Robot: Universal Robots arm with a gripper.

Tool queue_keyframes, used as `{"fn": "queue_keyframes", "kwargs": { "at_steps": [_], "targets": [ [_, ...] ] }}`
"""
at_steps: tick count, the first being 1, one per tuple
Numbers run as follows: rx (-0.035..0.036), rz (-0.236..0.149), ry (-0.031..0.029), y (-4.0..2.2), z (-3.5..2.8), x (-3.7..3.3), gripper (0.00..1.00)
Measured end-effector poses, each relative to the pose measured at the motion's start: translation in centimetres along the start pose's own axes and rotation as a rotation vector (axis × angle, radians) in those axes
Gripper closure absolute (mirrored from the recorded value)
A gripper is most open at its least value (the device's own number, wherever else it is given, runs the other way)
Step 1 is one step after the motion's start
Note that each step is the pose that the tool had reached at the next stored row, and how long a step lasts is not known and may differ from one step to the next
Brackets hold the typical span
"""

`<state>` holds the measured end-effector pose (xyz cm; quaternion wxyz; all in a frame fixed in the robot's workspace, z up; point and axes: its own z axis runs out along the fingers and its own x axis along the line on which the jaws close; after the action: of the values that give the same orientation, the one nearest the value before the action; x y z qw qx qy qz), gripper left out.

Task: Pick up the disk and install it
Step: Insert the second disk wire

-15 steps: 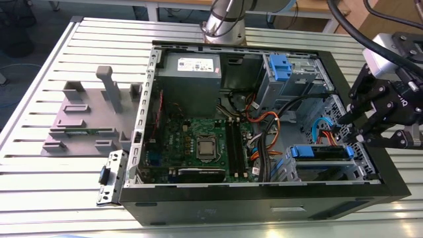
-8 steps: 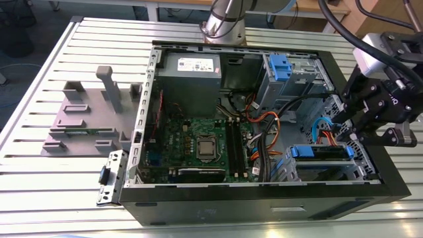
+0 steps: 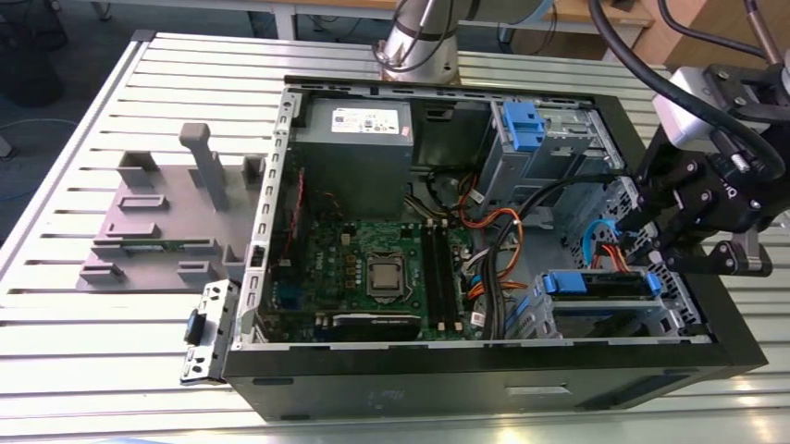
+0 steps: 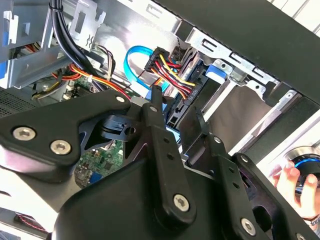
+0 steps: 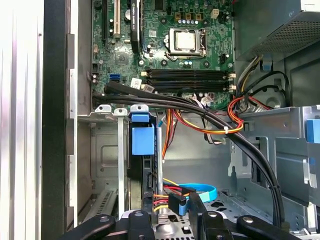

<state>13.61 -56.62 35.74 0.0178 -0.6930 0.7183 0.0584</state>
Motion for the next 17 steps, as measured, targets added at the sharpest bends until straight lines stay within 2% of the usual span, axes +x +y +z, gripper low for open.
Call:
{"fn": "queue_keyframes", "kwargs": {
  "at_steps": [4,6,7,9,17],
  "targets": [
    [0.0,0.0,-0.0001,0.0,0.0,0.0,0.6],
    [0.0,0.0,-0.0002,0.0,0.01,0.0,0.73],
    [0.0,0.0,-0.0001,0.0,0.0,0.0,0.73],
    [0.0,0.0,-0.0002,0.0,0.01,0.0,0.84],
    [-0.0001,0.0,-0.0003,0.0,0.01,0.0,0.84]
  ]
}}
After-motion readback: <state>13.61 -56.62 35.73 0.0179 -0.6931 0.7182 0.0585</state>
